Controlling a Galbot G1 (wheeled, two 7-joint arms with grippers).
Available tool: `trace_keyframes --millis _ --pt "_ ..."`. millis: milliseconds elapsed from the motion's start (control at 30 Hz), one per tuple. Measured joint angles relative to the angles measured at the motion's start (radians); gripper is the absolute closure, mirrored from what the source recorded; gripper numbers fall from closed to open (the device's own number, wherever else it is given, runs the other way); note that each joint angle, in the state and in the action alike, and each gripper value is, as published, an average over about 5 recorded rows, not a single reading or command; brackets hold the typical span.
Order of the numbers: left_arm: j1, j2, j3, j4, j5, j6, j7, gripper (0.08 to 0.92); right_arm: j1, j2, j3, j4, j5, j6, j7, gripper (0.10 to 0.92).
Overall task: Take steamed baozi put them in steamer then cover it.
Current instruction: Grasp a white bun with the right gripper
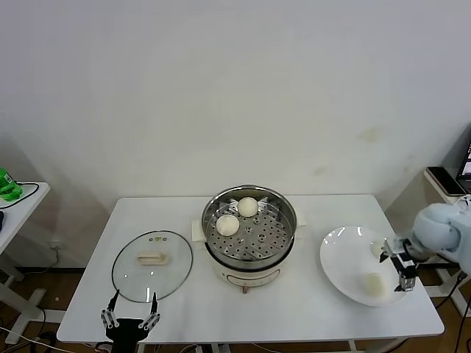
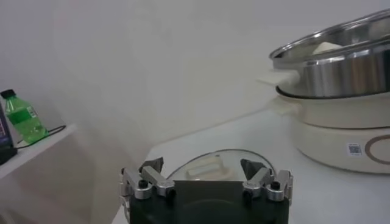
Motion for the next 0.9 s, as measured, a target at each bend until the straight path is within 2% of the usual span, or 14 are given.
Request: trace_keyframes --millis 533,900 --pt "-0.001 -0.010 0.000 0.014 0.003 0.001 0.000 0.177 -0.146 0.050 0.136 -0.068 -0.010 -0.002 0.020 0.213" --pt "0.003 -0.015 0.001 0.012 0.004 0.000 -0.001 0.177 -0.174 0.068 0.165 -0.087 -0.009 -0.006 0.033 0.346"
